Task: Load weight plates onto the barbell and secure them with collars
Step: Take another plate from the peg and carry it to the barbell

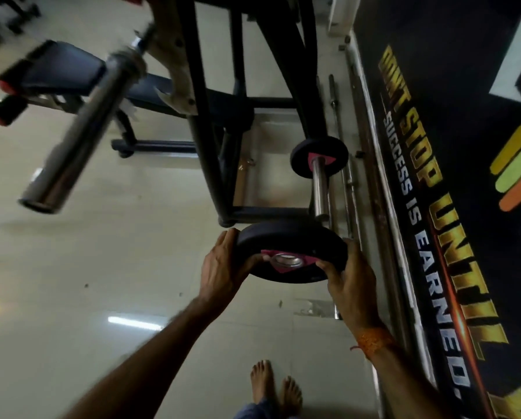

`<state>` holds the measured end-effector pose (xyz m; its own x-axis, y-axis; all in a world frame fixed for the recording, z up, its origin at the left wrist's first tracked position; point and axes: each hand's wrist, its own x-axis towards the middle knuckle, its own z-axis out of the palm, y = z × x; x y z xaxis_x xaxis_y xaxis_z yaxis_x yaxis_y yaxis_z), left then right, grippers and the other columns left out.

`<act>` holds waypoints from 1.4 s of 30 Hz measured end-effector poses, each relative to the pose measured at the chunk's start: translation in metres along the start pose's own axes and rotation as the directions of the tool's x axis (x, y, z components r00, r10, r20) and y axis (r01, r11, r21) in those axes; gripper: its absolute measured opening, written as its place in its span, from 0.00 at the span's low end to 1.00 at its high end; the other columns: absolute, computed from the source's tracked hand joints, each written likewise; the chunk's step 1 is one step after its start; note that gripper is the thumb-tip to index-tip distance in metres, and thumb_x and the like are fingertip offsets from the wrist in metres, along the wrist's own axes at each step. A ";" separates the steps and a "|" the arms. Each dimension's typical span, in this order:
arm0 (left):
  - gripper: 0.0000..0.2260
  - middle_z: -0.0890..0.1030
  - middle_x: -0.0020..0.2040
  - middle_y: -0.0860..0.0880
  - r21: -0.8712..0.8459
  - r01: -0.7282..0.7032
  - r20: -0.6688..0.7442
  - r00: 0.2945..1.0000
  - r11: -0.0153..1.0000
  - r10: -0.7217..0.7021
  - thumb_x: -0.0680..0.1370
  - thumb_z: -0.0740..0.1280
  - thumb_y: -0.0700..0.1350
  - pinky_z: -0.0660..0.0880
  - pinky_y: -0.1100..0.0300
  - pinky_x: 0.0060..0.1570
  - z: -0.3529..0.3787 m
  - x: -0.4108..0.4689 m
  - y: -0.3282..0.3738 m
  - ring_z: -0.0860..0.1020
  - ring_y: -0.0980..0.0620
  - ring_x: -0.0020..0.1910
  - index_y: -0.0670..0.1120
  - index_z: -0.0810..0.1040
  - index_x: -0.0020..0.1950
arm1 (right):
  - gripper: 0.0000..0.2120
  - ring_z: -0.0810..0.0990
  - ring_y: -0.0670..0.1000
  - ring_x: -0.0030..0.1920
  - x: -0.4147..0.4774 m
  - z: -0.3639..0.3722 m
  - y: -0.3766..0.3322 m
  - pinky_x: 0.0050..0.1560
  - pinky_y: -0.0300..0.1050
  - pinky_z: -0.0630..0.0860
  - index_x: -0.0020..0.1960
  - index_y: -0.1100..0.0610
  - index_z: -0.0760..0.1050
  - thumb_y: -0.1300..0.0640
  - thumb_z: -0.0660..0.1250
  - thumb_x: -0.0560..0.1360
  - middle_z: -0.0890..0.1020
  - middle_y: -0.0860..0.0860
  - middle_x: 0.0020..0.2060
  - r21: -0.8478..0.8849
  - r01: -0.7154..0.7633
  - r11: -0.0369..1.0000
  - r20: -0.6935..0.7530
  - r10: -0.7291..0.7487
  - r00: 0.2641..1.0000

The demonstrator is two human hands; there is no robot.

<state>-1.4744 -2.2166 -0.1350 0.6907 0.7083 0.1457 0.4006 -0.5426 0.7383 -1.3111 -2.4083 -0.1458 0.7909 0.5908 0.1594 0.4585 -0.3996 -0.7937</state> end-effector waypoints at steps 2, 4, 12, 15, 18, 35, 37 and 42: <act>0.21 0.73 0.44 0.58 0.017 -0.007 -0.073 0.997 1.000 0.008 0.72 0.74 0.61 0.67 0.73 0.35 -0.030 -0.010 0.001 0.74 0.65 0.39 0.49 0.72 0.52 | 0.29 0.80 0.53 0.63 -0.002 0.002 -0.029 0.50 0.22 0.71 0.70 0.59 0.70 0.47 0.72 0.75 0.80 0.57 0.64 0.036 0.056 0.998 -0.001 -0.056 0.998; 0.19 0.74 0.42 0.57 0.055 -0.025 -0.144 0.989 0.998 0.033 0.73 0.74 0.60 0.68 0.69 0.33 -0.059 -0.018 0.000 0.74 0.63 0.39 0.50 0.70 0.50 | 0.30 0.79 0.52 0.62 -0.004 0.007 -0.060 0.50 0.18 0.69 0.70 0.61 0.71 0.49 0.73 0.74 0.80 0.58 0.64 0.057 0.113 0.992 -0.004 -0.113 0.994; 0.22 0.74 0.44 0.54 0.160 -0.009 -0.345 0.937 0.987 0.064 0.72 0.75 0.57 0.65 0.69 0.32 -0.165 -0.031 -0.036 0.72 0.55 0.34 0.44 0.70 0.52 | 0.29 0.81 0.50 0.58 -0.007 0.061 -0.164 0.49 0.37 0.80 0.68 0.58 0.71 0.45 0.73 0.73 0.81 0.57 0.60 0.070 0.348 0.935 -0.073 -0.343 0.937; 0.22 0.75 0.45 0.52 0.183 0.017 -0.357 0.933 0.983 0.051 0.70 0.79 0.49 0.64 0.67 0.32 -0.206 -0.030 -0.066 0.72 0.51 0.36 0.42 0.71 0.54 | 0.29 0.81 0.52 0.58 -0.010 0.099 -0.199 0.52 0.41 0.80 0.68 0.57 0.69 0.50 0.76 0.73 0.81 0.57 0.59 0.031 0.395 0.918 -0.095 -0.390 0.916; 0.26 0.74 0.43 0.53 0.205 -0.017 -0.362 0.928 0.979 0.092 0.69 0.70 0.62 0.62 0.67 0.31 -0.253 -0.027 -0.093 0.72 0.52 0.34 0.42 0.71 0.53 | 0.27 0.82 0.51 0.57 -0.016 0.139 -0.229 0.52 0.30 0.75 0.68 0.56 0.68 0.46 0.73 0.75 0.82 0.55 0.58 0.045 0.394 0.918 -0.089 -0.389 0.917; 0.38 0.75 0.43 0.48 0.179 -0.106 -0.274 0.950 0.978 0.153 0.70 0.57 0.78 0.75 0.50 0.31 -0.350 0.027 -0.158 0.75 0.46 0.35 0.42 0.70 0.53 | 0.32 0.80 0.49 0.58 -0.010 0.221 -0.312 0.50 0.36 0.80 0.69 0.55 0.67 0.34 0.61 0.75 0.80 0.54 0.59 0.003 0.338 0.941 -0.163 -0.333 0.929; 0.39 0.75 0.44 0.48 0.165 -0.124 -0.258 0.952 0.979 0.164 0.70 0.57 0.78 0.72 0.55 0.31 -0.351 0.032 -0.158 0.75 0.48 0.36 0.42 0.70 0.54 | 0.31 0.79 0.46 0.57 -0.008 0.223 -0.315 0.50 0.29 0.75 0.69 0.55 0.67 0.35 0.61 0.75 0.80 0.53 0.59 -0.007 0.321 0.947 -0.174 -0.317 0.932; 0.39 0.77 0.49 0.48 0.131 -0.142 -0.206 0.964 0.981 0.167 0.70 0.57 0.77 0.74 0.59 0.35 -0.350 0.051 -0.161 0.77 0.51 0.41 0.42 0.71 0.59 | 0.29 0.77 0.44 0.58 0.005 0.227 -0.317 0.50 0.27 0.74 0.69 0.56 0.68 0.39 0.65 0.75 0.80 0.53 0.60 -0.029 0.301 0.953 -0.184 -0.301 0.936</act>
<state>-1.7142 -1.9356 -0.0161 0.6092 0.6852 0.3992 0.3740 -0.6921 0.6173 -1.5441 -2.1197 -0.0265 0.6763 0.5444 0.4963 0.6872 -0.2236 -0.6912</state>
